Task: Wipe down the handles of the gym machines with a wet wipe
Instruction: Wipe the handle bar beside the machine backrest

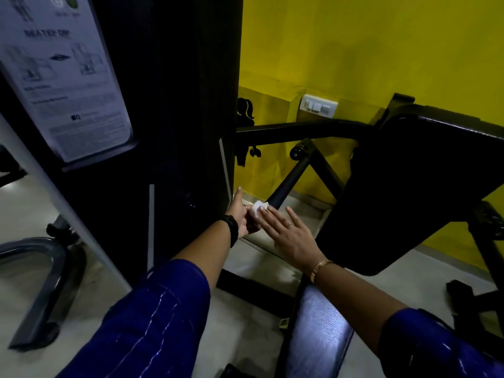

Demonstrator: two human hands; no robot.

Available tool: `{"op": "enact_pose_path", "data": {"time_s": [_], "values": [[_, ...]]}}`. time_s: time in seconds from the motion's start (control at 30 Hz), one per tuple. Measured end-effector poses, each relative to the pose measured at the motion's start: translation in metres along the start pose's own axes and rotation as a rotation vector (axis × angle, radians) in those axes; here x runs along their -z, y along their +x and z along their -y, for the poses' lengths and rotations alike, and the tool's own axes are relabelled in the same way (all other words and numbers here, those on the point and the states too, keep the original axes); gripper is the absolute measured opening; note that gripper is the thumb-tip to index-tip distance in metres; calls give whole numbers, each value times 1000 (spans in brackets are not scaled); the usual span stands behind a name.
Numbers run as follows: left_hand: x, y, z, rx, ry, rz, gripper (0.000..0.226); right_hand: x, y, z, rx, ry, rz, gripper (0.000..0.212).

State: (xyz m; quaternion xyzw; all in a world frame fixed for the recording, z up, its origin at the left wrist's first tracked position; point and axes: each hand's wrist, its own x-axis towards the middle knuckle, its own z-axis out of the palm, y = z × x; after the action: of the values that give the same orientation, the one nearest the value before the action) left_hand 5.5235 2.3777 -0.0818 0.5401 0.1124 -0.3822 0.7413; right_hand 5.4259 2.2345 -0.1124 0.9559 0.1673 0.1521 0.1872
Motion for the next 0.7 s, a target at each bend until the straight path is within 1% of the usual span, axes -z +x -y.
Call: {"op": "enact_pose_path", "data": {"time_s": [0.07, 0.13, 0.2, 0.23, 0.3, 0.33, 0.4, 0.47, 0.5, 0.53, 0.6, 0.67, 0.7], "values": [[0, 0, -1, -1, 22, -10, 87, 2, 16, 8, -51, 55, -4, 68], [-1, -3, -1, -5, 29, -22, 88, 1, 26, 14, 11, 70, 11, 56], [1, -4, -2, 3, 59, -28, 90, -6, 23, 15, 99, 106, -38, 44], [3, -4, -2, 13, 87, -25, 95, -9, 19, 12, 126, 138, -70, 43], [6, -3, -2, 17, 109, -19, 97, -14, 10, 6, 136, 190, -129, 49], [6, -5, -2, 19, 116, -22, 94, -14, 7, 3, 98, 236, -135, 53], [7, 0, -2, 10, 116, -43, 88, -9, 9, 0, -43, 394, -136, 67], [8, 2, -2, 5, 134, -45, 82, -3, 19, 0, -181, 550, -97, 78], [7, 2, -1, 1, 144, -42, 79, -1, 23, 0, -216, 615, -69, 79], [6, 1, -1, -6, 149, -35, 74, -2, 27, 1, -224, 657, -64, 79], [3, 1, 4, -62, 137, -58, 58, -5, 26, 3, -190, 681, -106, 78], [-2, 7, 13, -170, 67, -54, 41, -16, 15, 5, -156, 667, -156, 80], [-5, 8, 16, -236, 68, -48, 38, -21, 10, 6, -176, 678, -177, 81]]}}
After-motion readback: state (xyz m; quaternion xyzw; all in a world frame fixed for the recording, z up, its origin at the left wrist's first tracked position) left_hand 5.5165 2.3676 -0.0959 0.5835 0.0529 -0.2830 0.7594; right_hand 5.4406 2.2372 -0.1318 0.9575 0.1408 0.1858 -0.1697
